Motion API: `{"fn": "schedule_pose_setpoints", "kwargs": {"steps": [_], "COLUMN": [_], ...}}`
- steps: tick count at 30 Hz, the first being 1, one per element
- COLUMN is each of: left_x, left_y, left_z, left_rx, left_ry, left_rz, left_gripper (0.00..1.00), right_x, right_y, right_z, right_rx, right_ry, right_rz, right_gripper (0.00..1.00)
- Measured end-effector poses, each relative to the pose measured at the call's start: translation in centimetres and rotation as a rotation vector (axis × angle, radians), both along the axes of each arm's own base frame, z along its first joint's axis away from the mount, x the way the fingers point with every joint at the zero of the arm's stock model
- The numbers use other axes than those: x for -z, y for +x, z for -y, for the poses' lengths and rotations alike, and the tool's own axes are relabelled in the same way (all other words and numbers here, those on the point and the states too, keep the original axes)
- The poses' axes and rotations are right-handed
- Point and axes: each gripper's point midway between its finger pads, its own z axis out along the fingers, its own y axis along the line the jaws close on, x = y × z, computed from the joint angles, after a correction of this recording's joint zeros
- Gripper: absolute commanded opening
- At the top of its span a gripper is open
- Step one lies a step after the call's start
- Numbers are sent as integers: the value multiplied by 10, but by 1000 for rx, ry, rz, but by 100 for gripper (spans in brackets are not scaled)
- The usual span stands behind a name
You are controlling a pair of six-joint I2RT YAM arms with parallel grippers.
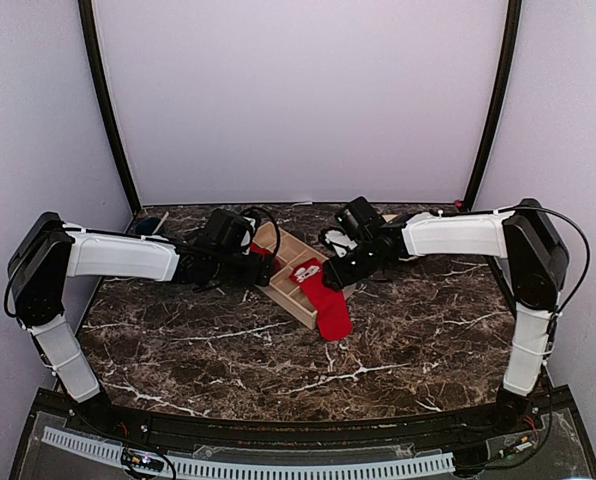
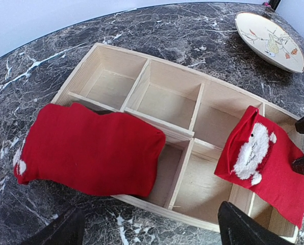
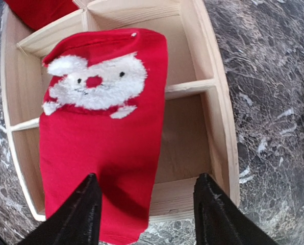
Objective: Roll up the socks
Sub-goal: Pick up the sock from the storage box.
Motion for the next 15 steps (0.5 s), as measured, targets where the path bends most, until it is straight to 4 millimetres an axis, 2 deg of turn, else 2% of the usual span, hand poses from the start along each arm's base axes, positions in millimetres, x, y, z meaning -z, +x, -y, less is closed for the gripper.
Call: {"fn": "schedule_pose_setpoints", "kwargs": {"steps": [10, 15], "left_x": [-3, 0], "left_y": [2, 3], "left_z": [0, -8], "left_rx": [-9, -35], "left_ry": [-6, 14], "left_rz": [2, -5], "left_gripper": [93, 94], "right_x": [8, 9], "right_y": [-4, -9], "right_z": [-7, -13], "right_rx": [-45, -73], "right_ry": [36, 65], "right_rz": [-56, -84], "right_gripper": [40, 28]}}
